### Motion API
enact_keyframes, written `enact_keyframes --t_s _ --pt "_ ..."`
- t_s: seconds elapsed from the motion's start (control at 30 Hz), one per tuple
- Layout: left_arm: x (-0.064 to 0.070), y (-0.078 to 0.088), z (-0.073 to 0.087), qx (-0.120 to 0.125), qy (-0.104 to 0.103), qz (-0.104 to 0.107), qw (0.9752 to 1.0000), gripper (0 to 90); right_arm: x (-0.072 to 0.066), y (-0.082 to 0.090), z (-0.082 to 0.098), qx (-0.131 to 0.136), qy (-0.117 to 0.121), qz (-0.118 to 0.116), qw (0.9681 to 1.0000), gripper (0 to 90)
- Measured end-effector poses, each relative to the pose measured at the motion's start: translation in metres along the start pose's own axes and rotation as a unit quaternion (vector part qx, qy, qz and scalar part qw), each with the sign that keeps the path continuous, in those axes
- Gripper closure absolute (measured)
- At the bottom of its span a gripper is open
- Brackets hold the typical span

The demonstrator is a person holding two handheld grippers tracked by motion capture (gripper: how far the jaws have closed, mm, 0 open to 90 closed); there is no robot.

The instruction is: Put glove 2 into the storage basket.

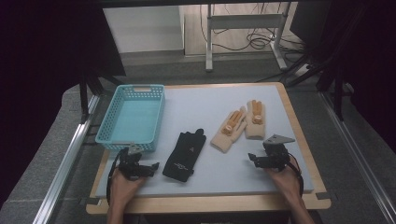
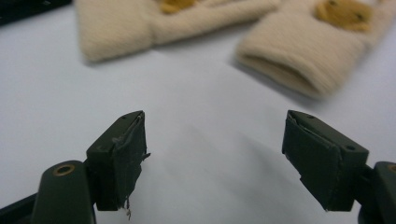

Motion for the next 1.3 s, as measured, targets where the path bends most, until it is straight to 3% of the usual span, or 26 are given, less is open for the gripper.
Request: enact_keyframes --t_s 0.1,0.17,0.4,0.7,0.8,1.0,1.3 --pt "0.000 0.001 0.000 0.001 -0.003 -0.001 1.0000 2.0 0.006 -0.003 0.007 -0.005 0.002 0.013 0.9999 20.4" --pt "0.001 0.002 0.000 0.004 -0.005 0.001 1.0000 2.9 0.008 -0.004 0.009 -0.002 -0.005 0.009 0.9999 19.3" --pt "0.008 0.005 -0.004 0.012 0.001 0.026 0.9996 4.1 0.009 -0.004 0.009 -0.002 -0.008 0.009 0.9999 19.1" --pt "0.036 0.022 -0.029 0.048 -0.025 0.047 0.9974 4.9 0.009 -0.004 0.010 0.000 -0.007 0.011 0.9999 19.1" --pt "0.047 0.024 -0.037 0.052 -0.022 0.057 0.9968 4.8 0.009 -0.004 0.010 0.000 -0.007 0.011 0.9999 19.0" --pt "0.068 0.014 -0.058 0.052 -0.015 0.069 0.9962 0.4 0.009 -0.004 0.010 0.000 -0.007 0.011 0.9999 19.1" --pt "0.097 -0.016 -0.091 0.020 -0.042 0.062 0.9970 0.0 0.010 -0.004 0.010 0.000 -0.007 0.011 0.9999 19.0"
Point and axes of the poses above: each handheld gripper's, and its own axes: y roughly backward along the jaws, z roughly out of its underside, x roughly to its right, the point moved 8 cm from there along -y, roughly forward along the jaws, and after that the axes turned 12 degrees about -y, right-handed, at the moved point
